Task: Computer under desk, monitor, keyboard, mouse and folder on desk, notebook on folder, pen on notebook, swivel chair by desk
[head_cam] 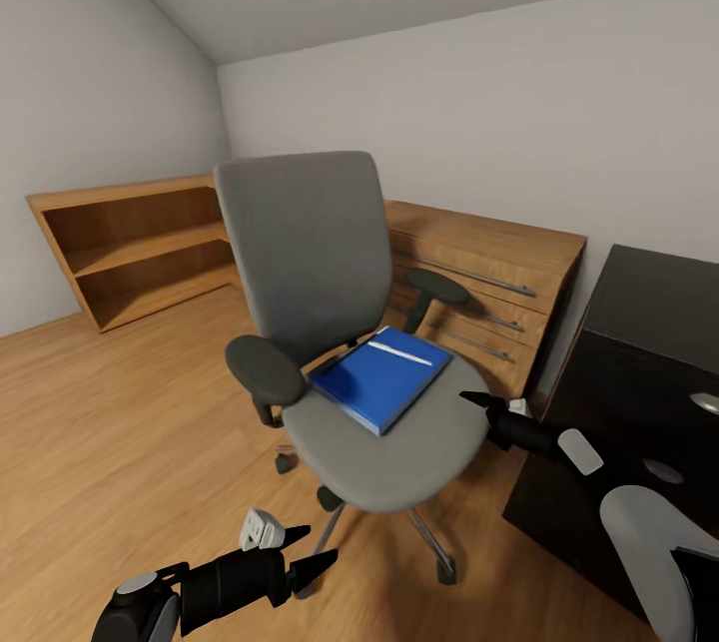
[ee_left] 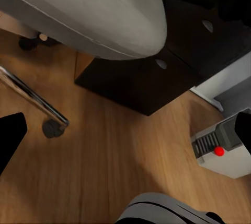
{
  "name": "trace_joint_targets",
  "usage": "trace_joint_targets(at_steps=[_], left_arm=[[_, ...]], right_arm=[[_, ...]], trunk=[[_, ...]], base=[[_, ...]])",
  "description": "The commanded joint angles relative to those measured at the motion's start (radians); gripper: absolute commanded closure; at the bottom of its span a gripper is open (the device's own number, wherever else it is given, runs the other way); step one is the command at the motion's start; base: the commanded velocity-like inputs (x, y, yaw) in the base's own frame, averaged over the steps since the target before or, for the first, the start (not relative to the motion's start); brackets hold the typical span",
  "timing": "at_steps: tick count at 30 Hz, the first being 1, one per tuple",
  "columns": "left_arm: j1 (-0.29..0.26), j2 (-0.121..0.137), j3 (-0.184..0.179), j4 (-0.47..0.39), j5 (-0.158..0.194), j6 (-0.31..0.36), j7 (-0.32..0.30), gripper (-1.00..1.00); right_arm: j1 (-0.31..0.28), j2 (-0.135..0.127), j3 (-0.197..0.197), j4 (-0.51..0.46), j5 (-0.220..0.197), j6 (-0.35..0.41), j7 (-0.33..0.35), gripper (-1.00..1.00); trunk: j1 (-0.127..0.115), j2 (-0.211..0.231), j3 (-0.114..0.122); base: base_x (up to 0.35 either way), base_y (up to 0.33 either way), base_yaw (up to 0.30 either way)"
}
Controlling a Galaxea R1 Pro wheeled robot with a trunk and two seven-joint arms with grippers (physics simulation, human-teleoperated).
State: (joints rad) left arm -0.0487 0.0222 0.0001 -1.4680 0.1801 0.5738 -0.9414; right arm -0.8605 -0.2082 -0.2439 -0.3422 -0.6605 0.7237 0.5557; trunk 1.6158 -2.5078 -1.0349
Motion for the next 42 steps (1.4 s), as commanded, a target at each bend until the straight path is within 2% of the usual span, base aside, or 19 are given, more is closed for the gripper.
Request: trace_joint_targets(at_steps=[1, 7, 18, 25, 33, 42], left_arm=[[0.000, 0.000, 0.000, 0.000, 0.006, 0.008, -0.001, -1.00], [0.000, 0.001, -0.013, 0.000, 0.006, 0.008, 0.000, -1.00], [0.000, 0.001, -0.014, 0.000, 0.006, 0.008, 0.000, -1.00], [0.000, 0.001, -0.014, 0.000, 0.006, 0.008, 0.000, -1.00], [0.000, 0.000, -0.014, 0.001, 0.007, 0.009, 0.001, -1.00], [0.000, 0.002, -0.014, 0.001, 0.007, 0.008, -0.001, -1.00]], right_arm=[[-0.001, 0.000, -0.006, 0.000, 0.001, 0.007, 0.001, -1.00], [0.000, 0.000, -0.006, 0.000, 0.001, 0.007, 0.001, -1.00], [0.000, 0.000, -0.006, 0.000, 0.000, 0.007, 0.003, -1.00], [0.000, 0.000, -0.006, 0.000, 0.001, 0.007, 0.003, -1.00], [-0.001, 0.000, -0.006, 0.000, 0.000, 0.007, 0.002, -1.00], [-0.001, 0.000, -0.006, 0.000, 0.001, 0.007, 0.001, -1.00]], trunk=[[0.000, 0.000, -0.001], [0.000, 0.000, -0.001], [0.000, 0.000, -0.001], [0.000, 0.000, -0.001], [0.000, 0.000, -0.001], [0.000, 0.000, -0.001]], base=[[0.019, 0.000, 0.000], [-0.233, 0.000, 0.000], [-0.117, 0.000, 0.000], [-0.260, 0.015, 0.000], [-0.113, 0.203, 0.000], [0.040, 0.213, 0.000]])
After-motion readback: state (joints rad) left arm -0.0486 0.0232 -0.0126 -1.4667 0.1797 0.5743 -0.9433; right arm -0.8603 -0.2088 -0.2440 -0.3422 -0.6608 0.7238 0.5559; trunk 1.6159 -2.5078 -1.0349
